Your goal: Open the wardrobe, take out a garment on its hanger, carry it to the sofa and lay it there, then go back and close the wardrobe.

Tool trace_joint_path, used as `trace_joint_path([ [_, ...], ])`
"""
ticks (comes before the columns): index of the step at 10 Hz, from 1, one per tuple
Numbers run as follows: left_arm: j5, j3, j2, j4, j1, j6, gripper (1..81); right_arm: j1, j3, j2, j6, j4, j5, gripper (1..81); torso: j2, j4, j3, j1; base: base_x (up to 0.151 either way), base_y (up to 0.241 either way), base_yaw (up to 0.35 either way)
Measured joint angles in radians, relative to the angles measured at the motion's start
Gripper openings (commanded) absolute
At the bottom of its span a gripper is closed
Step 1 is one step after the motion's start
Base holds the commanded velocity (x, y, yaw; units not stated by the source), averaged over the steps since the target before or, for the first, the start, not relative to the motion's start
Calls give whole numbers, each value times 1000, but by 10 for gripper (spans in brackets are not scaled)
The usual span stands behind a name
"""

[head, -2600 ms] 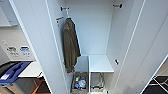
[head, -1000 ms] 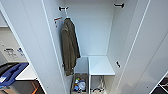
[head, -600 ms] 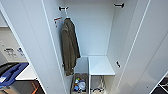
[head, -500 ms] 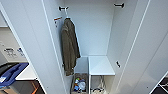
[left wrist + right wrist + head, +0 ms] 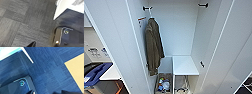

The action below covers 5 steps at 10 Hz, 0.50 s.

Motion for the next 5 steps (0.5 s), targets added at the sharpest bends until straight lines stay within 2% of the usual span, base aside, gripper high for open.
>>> trace_joint_path([
  [2, 0, -55, 21, -14, -45, -49, 811, 81, -22, -16, 0, 34, -31, 811, 0, 0, 0, 0, 0, 0, 0],
  [5, -6, -184, 5, -20, -153, -184, 811, 187, -92, -37, 0, 69, -61, 811, 0, 0, 0, 1, 0, 0, 0],
])
